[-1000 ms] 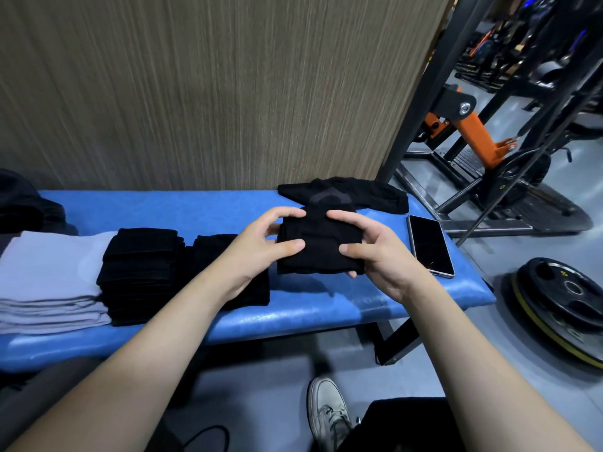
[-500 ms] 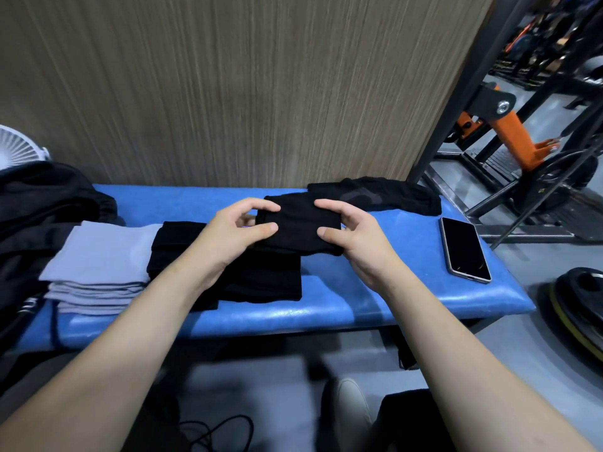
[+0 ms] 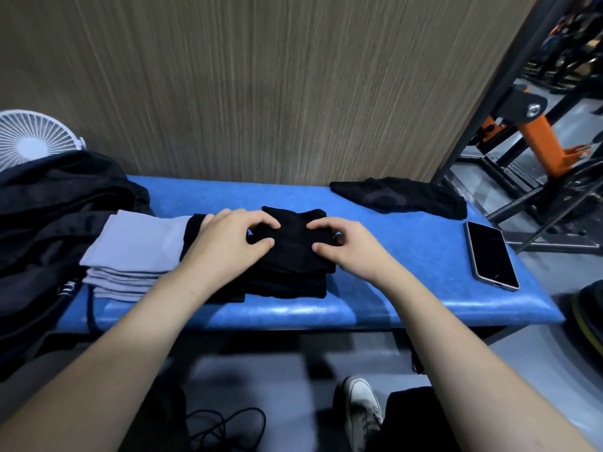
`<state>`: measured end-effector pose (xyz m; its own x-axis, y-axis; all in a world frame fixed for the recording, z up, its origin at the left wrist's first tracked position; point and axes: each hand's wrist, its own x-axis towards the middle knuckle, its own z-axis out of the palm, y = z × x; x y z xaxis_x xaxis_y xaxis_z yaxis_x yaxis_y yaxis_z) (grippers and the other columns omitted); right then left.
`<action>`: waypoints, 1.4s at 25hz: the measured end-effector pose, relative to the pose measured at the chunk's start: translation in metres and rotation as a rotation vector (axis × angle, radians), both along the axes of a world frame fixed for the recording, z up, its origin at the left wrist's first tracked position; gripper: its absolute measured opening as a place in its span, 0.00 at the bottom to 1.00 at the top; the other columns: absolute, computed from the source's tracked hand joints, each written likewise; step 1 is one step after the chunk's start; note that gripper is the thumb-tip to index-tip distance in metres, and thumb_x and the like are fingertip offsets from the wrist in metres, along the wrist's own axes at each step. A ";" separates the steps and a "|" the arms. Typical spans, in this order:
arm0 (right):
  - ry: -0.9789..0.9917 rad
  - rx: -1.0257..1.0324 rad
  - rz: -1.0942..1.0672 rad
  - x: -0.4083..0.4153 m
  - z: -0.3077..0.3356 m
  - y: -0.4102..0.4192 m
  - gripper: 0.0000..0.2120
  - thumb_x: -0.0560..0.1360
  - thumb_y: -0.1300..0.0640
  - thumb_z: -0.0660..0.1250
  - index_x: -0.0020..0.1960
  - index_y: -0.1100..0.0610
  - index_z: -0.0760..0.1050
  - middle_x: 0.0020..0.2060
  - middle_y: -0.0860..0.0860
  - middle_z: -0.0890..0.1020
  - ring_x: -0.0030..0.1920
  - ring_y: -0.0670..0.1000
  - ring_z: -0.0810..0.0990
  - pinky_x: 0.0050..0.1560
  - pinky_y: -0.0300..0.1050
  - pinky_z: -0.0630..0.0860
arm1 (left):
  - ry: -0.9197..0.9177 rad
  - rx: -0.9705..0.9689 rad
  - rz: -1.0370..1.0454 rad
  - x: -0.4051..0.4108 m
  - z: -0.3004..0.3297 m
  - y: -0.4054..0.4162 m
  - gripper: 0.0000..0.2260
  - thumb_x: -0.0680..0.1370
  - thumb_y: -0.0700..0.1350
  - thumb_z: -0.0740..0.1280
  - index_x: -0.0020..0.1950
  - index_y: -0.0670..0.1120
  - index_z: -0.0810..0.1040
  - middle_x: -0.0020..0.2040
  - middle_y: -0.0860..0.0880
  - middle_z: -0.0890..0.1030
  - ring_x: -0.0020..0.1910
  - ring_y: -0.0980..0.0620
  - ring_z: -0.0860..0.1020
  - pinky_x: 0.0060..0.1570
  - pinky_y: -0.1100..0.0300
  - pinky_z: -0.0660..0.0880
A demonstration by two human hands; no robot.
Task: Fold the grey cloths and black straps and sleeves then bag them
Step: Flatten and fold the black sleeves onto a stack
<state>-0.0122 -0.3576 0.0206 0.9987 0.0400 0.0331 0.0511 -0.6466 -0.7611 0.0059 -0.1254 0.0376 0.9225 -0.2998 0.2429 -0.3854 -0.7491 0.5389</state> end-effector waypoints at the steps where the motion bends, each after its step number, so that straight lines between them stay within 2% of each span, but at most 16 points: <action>1: 0.000 -0.023 0.007 0.002 -0.002 0.001 0.16 0.75 0.58 0.72 0.61 0.48 0.80 0.42 0.40 0.80 0.37 0.43 0.76 0.45 0.37 0.74 | -0.022 0.025 0.010 0.001 -0.001 0.000 0.09 0.77 0.52 0.70 0.57 0.62 0.80 0.40 0.59 0.75 0.47 0.54 0.71 0.62 0.53 0.65; 3: 0.006 -0.076 0.021 0.004 -0.007 0.003 0.16 0.75 0.57 0.72 0.61 0.47 0.79 0.42 0.39 0.78 0.36 0.43 0.75 0.46 0.38 0.72 | -0.068 0.103 0.027 0.003 -0.005 0.000 0.10 0.78 0.52 0.68 0.59 0.61 0.79 0.45 0.58 0.76 0.53 0.52 0.72 0.63 0.54 0.60; 6: 0.027 -0.155 0.072 0.004 -0.012 0.004 0.17 0.76 0.56 0.72 0.63 0.47 0.77 0.40 0.35 0.75 0.33 0.37 0.74 0.41 0.33 0.68 | -0.144 0.246 0.040 0.003 -0.012 -0.001 0.11 0.78 0.55 0.66 0.60 0.63 0.79 0.48 0.58 0.76 0.57 0.52 0.70 0.63 0.56 0.55; 8: 0.042 -0.181 0.100 0.005 -0.014 0.001 0.17 0.76 0.55 0.72 0.65 0.47 0.76 0.40 0.39 0.76 0.35 0.38 0.74 0.41 0.30 0.69 | -0.173 0.315 0.046 0.004 -0.016 -0.001 0.11 0.79 0.57 0.65 0.60 0.63 0.79 0.48 0.58 0.76 0.57 0.52 0.69 0.66 0.56 0.51; 10: 0.043 -0.214 0.112 0.005 -0.014 -0.002 0.18 0.77 0.54 0.72 0.66 0.46 0.76 0.39 0.46 0.75 0.37 0.43 0.73 0.41 0.31 0.70 | -0.198 0.370 0.051 0.005 -0.018 -0.003 0.11 0.79 0.58 0.65 0.60 0.64 0.80 0.49 0.58 0.75 0.58 0.51 0.69 0.70 0.54 0.48; 12: 0.037 -0.251 0.125 0.007 -0.015 -0.005 0.19 0.77 0.52 0.72 0.66 0.45 0.76 0.40 0.48 0.72 0.41 0.46 0.72 0.43 0.34 0.69 | -0.237 0.396 0.049 0.005 -0.019 -0.003 0.11 0.78 0.58 0.66 0.59 0.64 0.81 0.47 0.58 0.72 0.56 0.51 0.69 0.69 0.53 0.50; 15: 0.011 -0.251 0.124 0.008 -0.019 -0.007 0.21 0.76 0.50 0.73 0.67 0.43 0.75 0.47 0.49 0.68 0.45 0.46 0.72 0.53 0.38 0.70 | -0.331 0.419 0.026 0.005 -0.022 -0.001 0.09 0.74 0.55 0.72 0.54 0.60 0.84 0.45 0.56 0.68 0.51 0.48 0.69 0.62 0.53 0.56; 18: -0.038 -0.318 0.131 0.008 -0.022 -0.011 0.23 0.75 0.47 0.73 0.69 0.43 0.73 0.53 0.48 0.66 0.55 0.49 0.70 0.61 0.44 0.70 | -0.375 0.455 0.001 0.008 -0.026 0.000 0.10 0.71 0.52 0.76 0.51 0.57 0.85 0.45 0.55 0.73 0.49 0.46 0.72 0.59 0.51 0.59; 22: 0.040 -0.379 0.153 0.007 -0.028 -0.010 0.26 0.76 0.44 0.71 0.72 0.42 0.69 0.52 0.48 0.68 0.56 0.50 0.71 0.65 0.51 0.72 | -0.387 0.494 -0.018 0.010 -0.034 0.000 0.10 0.71 0.52 0.76 0.51 0.59 0.84 0.43 0.56 0.76 0.47 0.47 0.74 0.60 0.50 0.59; 26: 0.039 -0.242 0.130 0.001 -0.022 -0.026 0.23 0.75 0.42 0.71 0.69 0.38 0.71 0.52 0.48 0.71 0.55 0.49 0.75 0.61 0.51 0.75 | -0.431 0.437 0.011 0.015 -0.028 -0.001 0.08 0.71 0.53 0.76 0.49 0.60 0.84 0.43 0.56 0.76 0.47 0.47 0.73 0.61 0.48 0.60; 28: 0.009 -0.224 0.067 -0.003 -0.014 -0.044 0.20 0.75 0.41 0.70 0.66 0.37 0.73 0.52 0.45 0.72 0.53 0.46 0.76 0.60 0.48 0.75 | -0.444 0.365 0.037 0.018 -0.017 -0.009 0.07 0.72 0.56 0.69 0.49 0.60 0.83 0.43 0.57 0.74 0.49 0.48 0.72 0.62 0.49 0.59; 31: -0.055 -0.372 -0.083 -0.002 -0.009 -0.079 0.17 0.76 0.41 0.69 0.64 0.39 0.75 0.53 0.44 0.74 0.53 0.44 0.75 0.56 0.46 0.74 | -0.448 0.268 0.030 0.021 -0.002 -0.035 0.12 0.72 0.58 0.64 0.51 0.58 0.83 0.45 0.57 0.74 0.52 0.49 0.72 0.63 0.50 0.59; 35: -0.127 -0.581 -0.263 0.013 -0.012 -0.122 0.18 0.75 0.40 0.68 0.63 0.43 0.76 0.53 0.47 0.74 0.56 0.51 0.76 0.54 0.48 0.74 | -0.494 0.295 -0.098 0.050 0.012 -0.090 0.19 0.71 0.58 0.64 0.60 0.56 0.81 0.55 0.55 0.76 0.59 0.48 0.73 0.64 0.52 0.58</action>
<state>0.0008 -0.4796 0.0082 0.9674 -0.1581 0.1980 -0.0983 -0.9545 -0.2816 0.0561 -0.2159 0.0495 0.6852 -0.4985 0.5310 -0.6134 -0.7881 0.0516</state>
